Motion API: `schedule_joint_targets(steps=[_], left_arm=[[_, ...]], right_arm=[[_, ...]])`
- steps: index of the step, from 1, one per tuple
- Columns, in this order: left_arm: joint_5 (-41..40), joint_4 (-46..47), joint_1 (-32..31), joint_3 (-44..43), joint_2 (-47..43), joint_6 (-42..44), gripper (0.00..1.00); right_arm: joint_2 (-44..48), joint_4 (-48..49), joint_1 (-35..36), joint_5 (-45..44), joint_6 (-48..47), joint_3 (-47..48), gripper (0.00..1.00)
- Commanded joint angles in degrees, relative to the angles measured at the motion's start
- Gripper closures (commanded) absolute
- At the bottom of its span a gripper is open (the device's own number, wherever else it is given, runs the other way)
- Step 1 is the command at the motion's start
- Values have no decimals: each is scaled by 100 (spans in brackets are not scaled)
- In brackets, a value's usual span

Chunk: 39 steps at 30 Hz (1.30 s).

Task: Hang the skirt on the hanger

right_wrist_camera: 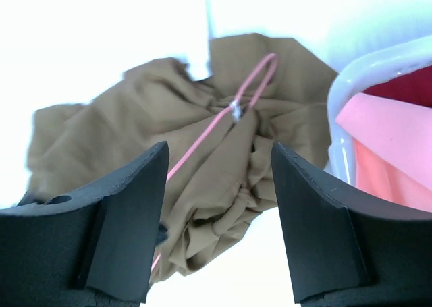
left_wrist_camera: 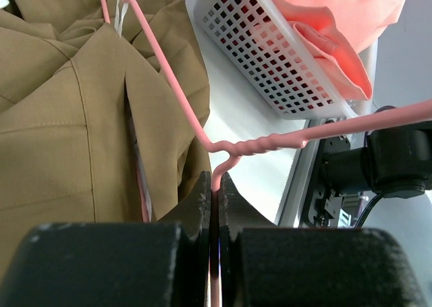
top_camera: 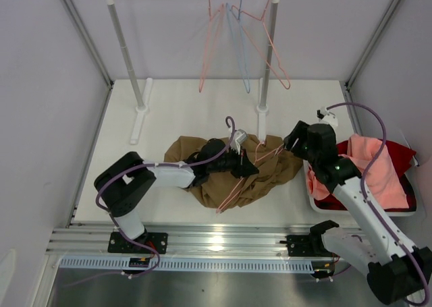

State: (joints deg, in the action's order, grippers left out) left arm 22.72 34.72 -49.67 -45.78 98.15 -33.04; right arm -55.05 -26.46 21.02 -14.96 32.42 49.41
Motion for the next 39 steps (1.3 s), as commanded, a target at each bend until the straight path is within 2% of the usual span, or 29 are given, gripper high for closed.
schedule_joint_targets(steps=[1,3,7,13,25,34,39], left_arm=[[127,-676,98,-334,196,-10,100],[145,-870,107,-431,231,16,100],[189,-1178,133,-686,362,61,100],[321,-1363,159,-784,468,61,100],[373,-1591,159,-915,521,122,100],[373,-1679,159,-959,556,166,100],[356,-1740,159,-968,548,201,100]], right_arm=[[441,676,43,484,-438,-282,36],[582,764,165,660,-692,-405,38],[802,1290,936,793,-1123,-686,42],[645,1574,1774,267,-1493,-845,44],[109,1890,1871,230,-1801,-994,47],[205,2022,1941,213,-1722,-1170,49],[-189,2259,1941,187,-1704,-1135,50]])
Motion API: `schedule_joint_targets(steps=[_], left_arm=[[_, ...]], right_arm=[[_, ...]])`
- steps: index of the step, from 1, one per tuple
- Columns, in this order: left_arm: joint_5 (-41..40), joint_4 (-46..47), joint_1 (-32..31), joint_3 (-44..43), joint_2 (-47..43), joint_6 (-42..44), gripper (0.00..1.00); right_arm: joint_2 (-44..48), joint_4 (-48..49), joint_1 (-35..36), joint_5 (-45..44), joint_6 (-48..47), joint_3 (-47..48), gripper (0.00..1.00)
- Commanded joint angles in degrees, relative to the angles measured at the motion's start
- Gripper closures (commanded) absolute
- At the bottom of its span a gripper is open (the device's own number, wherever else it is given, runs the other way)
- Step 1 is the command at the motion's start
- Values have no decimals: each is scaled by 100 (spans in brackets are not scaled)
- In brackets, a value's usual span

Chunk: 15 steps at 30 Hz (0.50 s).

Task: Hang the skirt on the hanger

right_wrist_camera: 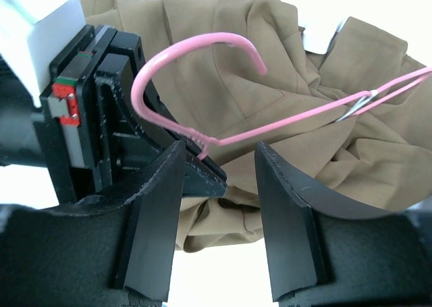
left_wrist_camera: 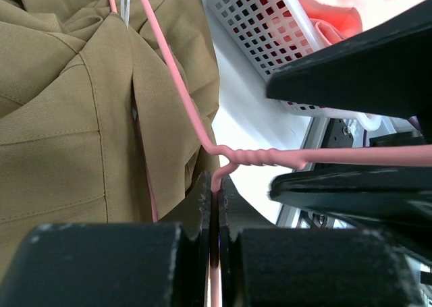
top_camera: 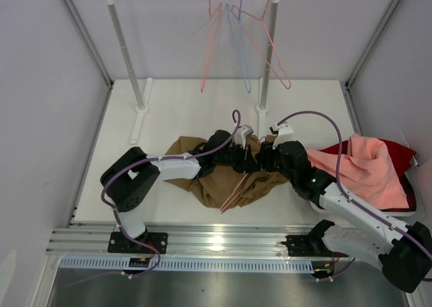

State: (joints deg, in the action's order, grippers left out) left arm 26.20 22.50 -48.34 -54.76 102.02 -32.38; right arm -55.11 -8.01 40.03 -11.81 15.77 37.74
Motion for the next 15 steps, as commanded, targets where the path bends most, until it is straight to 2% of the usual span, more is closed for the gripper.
schedule_joint_targets(steps=[1,15], left_arm=[[17,-527,26,-122,161,136,100],[122,-554,26,-96,178,197,100]], right_arm=[[-245,449,40,-172,-74,58,50],[-896,731,75,-260,-320,313,60]])
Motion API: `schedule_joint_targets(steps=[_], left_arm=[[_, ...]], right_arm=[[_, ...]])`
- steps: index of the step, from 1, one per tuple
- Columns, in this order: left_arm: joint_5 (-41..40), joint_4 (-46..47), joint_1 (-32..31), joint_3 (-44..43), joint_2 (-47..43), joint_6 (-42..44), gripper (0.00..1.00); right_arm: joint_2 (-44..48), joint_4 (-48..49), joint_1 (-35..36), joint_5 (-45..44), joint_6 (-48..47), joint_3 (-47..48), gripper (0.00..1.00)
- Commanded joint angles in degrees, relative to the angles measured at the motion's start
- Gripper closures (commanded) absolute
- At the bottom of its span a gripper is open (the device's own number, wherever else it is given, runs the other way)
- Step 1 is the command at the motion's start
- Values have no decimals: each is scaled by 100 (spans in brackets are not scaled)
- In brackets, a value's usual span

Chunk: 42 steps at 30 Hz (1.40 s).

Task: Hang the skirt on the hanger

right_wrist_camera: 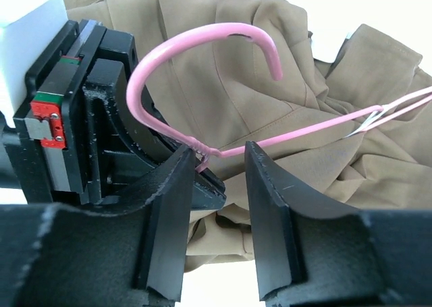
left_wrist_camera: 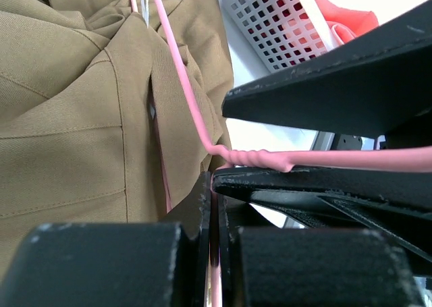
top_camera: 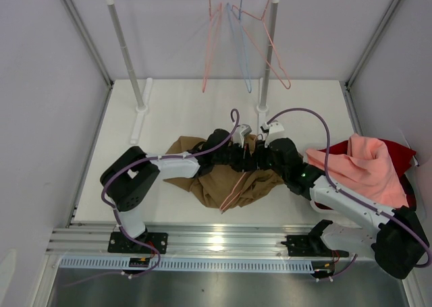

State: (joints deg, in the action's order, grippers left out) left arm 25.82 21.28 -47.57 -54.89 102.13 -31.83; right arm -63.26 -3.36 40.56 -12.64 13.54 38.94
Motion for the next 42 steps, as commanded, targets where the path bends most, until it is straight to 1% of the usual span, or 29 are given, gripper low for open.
schedule_joint_targets(steps=[1,3,4,6,7,10,13,14,15,16,18,19,22,26,29,31,32,33,34,35,38,39,40,41,42], left_arm=[[160,-423,-50,-74,167,151,100],[186,-414,-50,-65,132,151,100],[169,-423,-50,-57,123,160,100],[177,-440,-50,-56,71,169,100],[160,-458,-50,-22,44,169,100],[134,-467,-50,5,-34,195,99],[63,-519,-50,66,-131,213,95],[20,-528,-50,93,-166,221,91],[2,-537,-50,110,-184,222,89],[-25,-546,-50,145,-263,230,83],[-156,-581,-42,207,-351,230,74],[-200,-598,-33,198,-421,239,66],[-358,-677,46,347,-798,230,55],[-508,-783,204,602,-1255,204,49],[-736,-1002,380,734,-1783,195,45],[-1096,-1160,433,866,-2239,134,43],[-1306,-1474,476,875,-2389,90,43],[-1726,-1669,503,893,-2660,-32,42],[-1939,-1888,529,954,-2785,-155,41],[-2106,-2421,582,963,-2882,-400,41],[-2747,-3144,600,1304,-3347,-718,39],[-2897,-3234,600,1506,-3636,-936,38],[-2899,-3296,600,1508,-3769,-1060,37],[-2934,-3332,591,1839,-3901,-1270,36],[-2960,-3384,591,1946,-4024,-1377,36]], right_arm=[[-116,265,31,-186,-97,193,62],[-151,274,40,-221,-106,184,68],[-177,265,58,-247,-106,176,75],[-195,265,49,-273,-106,167,82],[-195,265,49,-291,-89,158,88],[-212,265,58,-361,-71,149,100],[-195,265,58,-414,-36,123,100],[-186,274,58,-423,-36,114,100],[-178,265,58,-423,-36,105,100],[-177,265,66,-423,-27,97,100],[-177,274,66,-441,-36,96,100],[-169,274,67,-449,-27,88,100],[-107,265,67,-458,-18,53,100],[-54,256,67,-476,-27,52,100],[-2,256,67,-493,-27,26,100],[7,248,67,-502,-27,17,100],[16,239,75,-502,-27,26,100],[16,221,67,-528,-9,26,100],[25,221,67,-537,8,26,100],[42,213,67,-546,17,26,100],[69,134,58,-599,70,70,100],[77,125,58,-608,87,79,100],[77,125,58,-608,96,79,100],[77,125,49,-599,96,88,100],[77,125,49,-599,105,88,100]])
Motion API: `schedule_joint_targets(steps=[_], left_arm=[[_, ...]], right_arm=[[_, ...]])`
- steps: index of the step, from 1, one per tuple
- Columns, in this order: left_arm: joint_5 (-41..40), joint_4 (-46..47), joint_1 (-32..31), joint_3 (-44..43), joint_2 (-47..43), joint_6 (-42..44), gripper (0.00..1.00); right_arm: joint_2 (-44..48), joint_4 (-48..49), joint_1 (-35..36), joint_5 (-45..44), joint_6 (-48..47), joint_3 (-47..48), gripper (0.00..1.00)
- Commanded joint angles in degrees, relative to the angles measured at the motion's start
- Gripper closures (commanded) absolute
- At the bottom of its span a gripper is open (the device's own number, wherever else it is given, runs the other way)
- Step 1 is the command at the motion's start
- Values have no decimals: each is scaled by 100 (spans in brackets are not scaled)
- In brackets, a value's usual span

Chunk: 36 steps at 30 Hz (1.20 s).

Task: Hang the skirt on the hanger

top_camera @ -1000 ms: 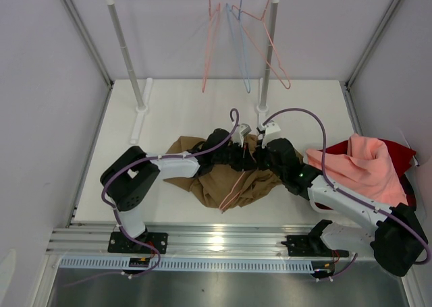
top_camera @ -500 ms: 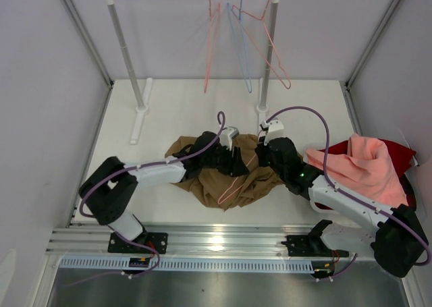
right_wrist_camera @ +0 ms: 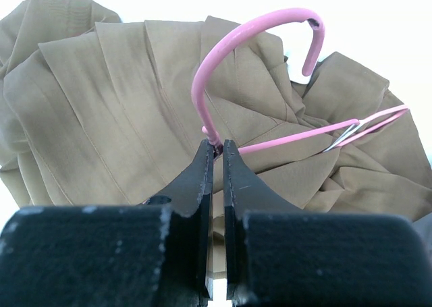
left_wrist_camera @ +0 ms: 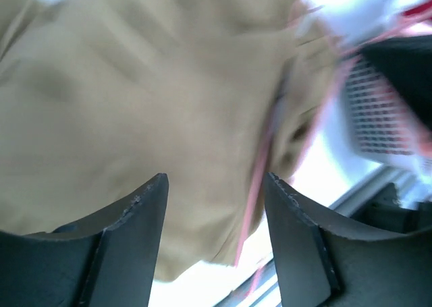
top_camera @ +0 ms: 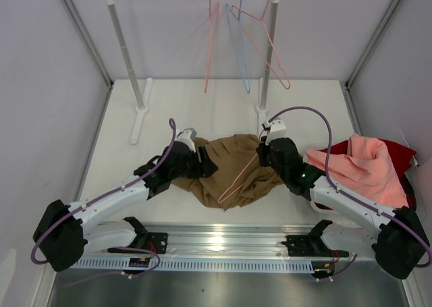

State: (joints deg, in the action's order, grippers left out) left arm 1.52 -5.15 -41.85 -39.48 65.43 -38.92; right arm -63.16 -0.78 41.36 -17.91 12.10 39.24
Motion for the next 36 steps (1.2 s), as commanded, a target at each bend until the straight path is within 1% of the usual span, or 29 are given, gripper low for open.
schedule_joint_targets(steps=[1,2,3,5,7,11,14,17,18,20,21,23,24,25,26,27,28,29,31,33,34,36], left_arm=[[-521,-725,18,502,-538,-774,34],[-425,-681,1,755,-601,-932,32],[-381,-620,10,819,-654,-1021,18],[-232,-497,1,1038,-724,-1188,19],[-240,-400,-34,1092,-716,-1250,19],[-328,-531,-96,1039,-514,-1399,18],[-275,-110,-113,1223,-444,-1522,20],[-231,128,-113,1128,-93,-1479,27],[-205,198,-113,1092,169,-1461,33],[-196,409,-113,1074,382,-1444,37],[-196,461,-105,1057,522,-1443,42],[-222,480,-96,978,593,-1400,49],[-231,480,-78,952,620,-1373,56],[-231,471,-26,856,638,-1286,60],[-231,436,9,811,646,-1233,66],[-248,305,62,767,629,-1189,79],[-249,243,184,715,594,-1075,85],[-222,164,264,688,463,-1031,99],[-196,-12,518,688,287,-908,100],[-3,-170,703,644,32,-811,100],[32,-371,843,618,-38,-689,100],[76,-565,950,539,-205,-609,100]], right_arm=[[58,-125,-32,-55,267,57,100],[49,-133,-32,-55,284,66,100],[40,-142,-41,-55,293,75,100],[49,-160,-67,-20,319,83,100],[66,-177,-85,-2,328,110,100],[110,-265,-172,24,337,162,100],[128,-283,-243,60,346,163,100],[137,-300,-304,95,381,154,100],[137,-292,-322,130,390,154,100],[110,-309,-348,139,390,171,100],[102,-309,-348,139,390,180,100],[102,-335,-357,139,399,224,100],[93,-344,-375,139,390,241,100],[84,-388,-383,121,399,276,100],[75,-406,-392,104,399,303,100],[58,-449,-392,60,416,347,100],[40,-545,-401,-27,442,391,100],[-3,-607,-392,-80,469,426,100],[-30,-722,-392,-151,539,523,100],[-48,-757,-384,-212,592,584,100],[-48,-792,-383,-256,609,593,100],[-83,-845,-313,-484,662,628,100]])
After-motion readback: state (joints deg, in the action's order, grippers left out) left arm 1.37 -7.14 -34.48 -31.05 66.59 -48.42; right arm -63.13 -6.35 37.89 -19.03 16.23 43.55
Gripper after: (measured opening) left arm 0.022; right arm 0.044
